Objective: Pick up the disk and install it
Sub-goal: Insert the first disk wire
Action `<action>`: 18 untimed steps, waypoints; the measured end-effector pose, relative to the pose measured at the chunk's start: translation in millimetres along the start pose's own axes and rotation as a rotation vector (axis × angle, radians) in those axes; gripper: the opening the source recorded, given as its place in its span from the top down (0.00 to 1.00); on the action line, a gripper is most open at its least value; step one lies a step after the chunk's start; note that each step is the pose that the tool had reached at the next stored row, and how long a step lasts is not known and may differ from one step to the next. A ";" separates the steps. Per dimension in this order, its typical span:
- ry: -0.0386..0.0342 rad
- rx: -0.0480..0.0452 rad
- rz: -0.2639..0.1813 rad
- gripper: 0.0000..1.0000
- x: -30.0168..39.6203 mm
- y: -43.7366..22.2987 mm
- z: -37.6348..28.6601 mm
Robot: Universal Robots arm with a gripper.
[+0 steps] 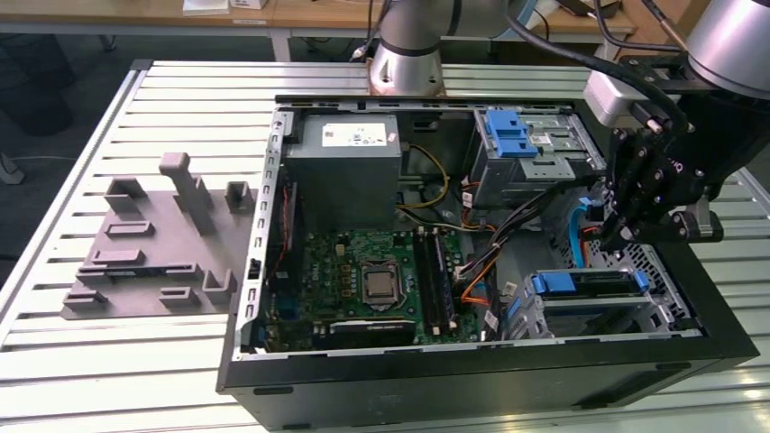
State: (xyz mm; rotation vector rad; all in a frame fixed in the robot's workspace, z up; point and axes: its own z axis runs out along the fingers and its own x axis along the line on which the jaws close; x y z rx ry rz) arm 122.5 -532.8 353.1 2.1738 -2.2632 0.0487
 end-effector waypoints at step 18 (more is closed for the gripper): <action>0.0000 -0.0054 0.000 0.84 0.0 -0.5 0.3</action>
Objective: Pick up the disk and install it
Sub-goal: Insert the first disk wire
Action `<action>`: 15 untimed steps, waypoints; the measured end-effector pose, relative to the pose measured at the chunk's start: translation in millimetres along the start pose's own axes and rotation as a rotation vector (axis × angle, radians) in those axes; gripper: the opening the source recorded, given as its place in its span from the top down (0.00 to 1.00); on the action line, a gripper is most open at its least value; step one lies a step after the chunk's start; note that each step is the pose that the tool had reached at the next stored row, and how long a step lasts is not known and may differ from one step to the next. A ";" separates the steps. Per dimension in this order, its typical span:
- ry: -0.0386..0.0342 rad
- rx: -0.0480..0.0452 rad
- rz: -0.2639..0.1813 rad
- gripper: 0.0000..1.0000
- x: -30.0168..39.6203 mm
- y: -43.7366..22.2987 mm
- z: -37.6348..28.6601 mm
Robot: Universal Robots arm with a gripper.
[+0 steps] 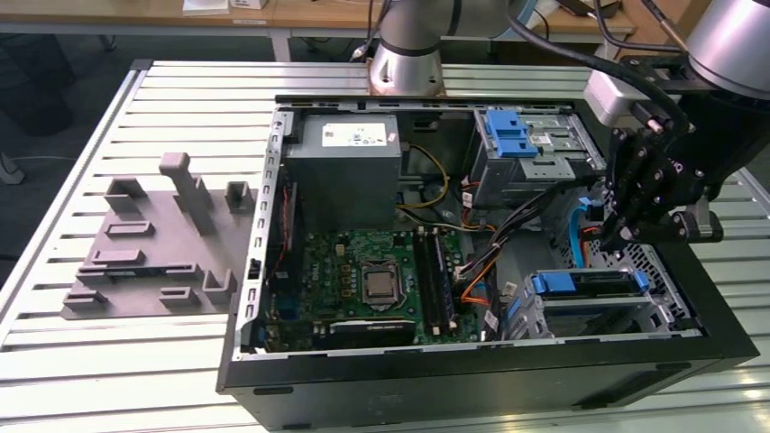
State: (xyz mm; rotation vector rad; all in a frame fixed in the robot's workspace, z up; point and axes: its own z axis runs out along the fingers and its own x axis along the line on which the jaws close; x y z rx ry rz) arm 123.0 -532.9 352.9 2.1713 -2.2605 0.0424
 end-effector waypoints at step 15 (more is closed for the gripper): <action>0.0003 -0.0060 0.000 0.84 8.1 -1.1 5.3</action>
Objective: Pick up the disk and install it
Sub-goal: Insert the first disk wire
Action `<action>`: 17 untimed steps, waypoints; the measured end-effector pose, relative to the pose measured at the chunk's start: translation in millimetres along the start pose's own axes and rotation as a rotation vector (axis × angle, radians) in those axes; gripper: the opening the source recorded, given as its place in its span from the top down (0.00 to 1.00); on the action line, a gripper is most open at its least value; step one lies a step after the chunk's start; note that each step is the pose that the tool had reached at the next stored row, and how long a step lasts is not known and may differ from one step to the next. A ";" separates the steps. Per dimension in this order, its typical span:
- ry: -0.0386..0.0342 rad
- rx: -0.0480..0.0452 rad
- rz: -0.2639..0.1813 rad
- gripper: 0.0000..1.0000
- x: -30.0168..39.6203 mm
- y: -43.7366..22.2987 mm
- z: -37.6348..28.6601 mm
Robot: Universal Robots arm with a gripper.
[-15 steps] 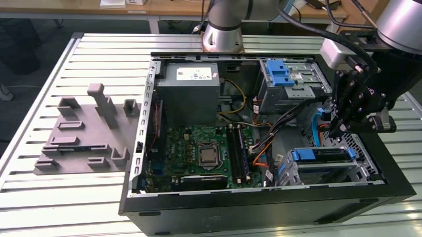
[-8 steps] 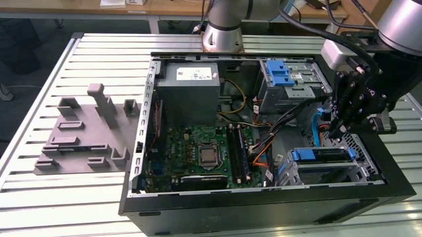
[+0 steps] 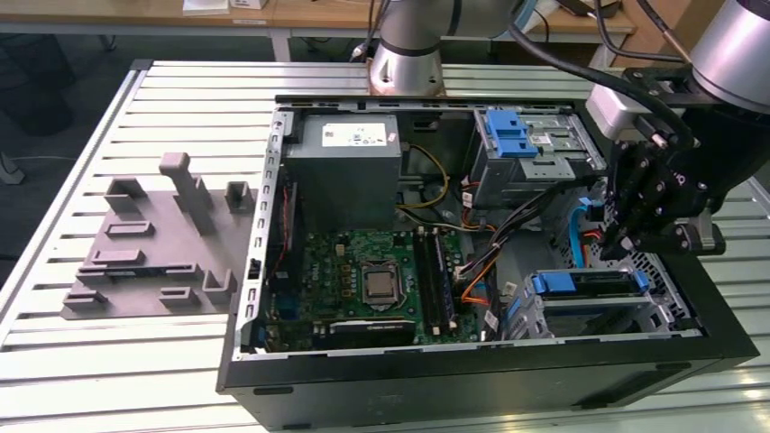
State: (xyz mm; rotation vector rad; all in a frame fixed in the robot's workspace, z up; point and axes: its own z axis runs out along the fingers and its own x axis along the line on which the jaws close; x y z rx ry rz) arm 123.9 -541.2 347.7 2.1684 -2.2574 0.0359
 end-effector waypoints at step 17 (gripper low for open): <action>0.0025 -0.0127 0.000 0.84 2.3 -3.5 2.1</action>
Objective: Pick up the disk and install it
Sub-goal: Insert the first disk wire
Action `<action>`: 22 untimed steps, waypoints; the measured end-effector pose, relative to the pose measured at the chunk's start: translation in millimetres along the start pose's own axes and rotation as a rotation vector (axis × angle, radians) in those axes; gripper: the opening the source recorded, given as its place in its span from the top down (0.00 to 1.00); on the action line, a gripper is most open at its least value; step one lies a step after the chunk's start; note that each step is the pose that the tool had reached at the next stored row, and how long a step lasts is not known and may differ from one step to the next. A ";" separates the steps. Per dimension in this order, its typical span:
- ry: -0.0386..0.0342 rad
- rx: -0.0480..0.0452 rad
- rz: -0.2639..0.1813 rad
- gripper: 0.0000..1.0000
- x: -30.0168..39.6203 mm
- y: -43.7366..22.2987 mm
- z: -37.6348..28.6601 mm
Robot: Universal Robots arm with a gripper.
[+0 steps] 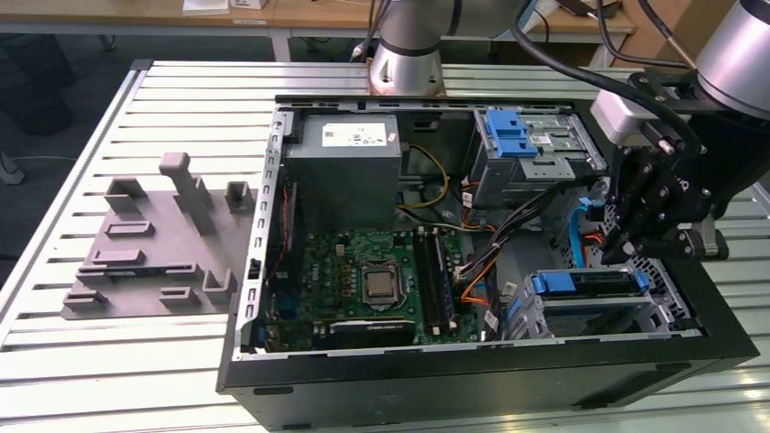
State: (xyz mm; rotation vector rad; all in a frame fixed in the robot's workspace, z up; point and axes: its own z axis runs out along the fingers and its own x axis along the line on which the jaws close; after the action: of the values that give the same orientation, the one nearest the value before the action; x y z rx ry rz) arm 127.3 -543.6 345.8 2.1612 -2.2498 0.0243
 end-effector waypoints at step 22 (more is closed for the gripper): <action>0.0001 -0.0046 0.000 0.84 8.8 -0.5 6.9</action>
State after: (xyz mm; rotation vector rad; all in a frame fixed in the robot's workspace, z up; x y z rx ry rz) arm 127.4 -552.6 339.1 2.1592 -2.2472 0.0192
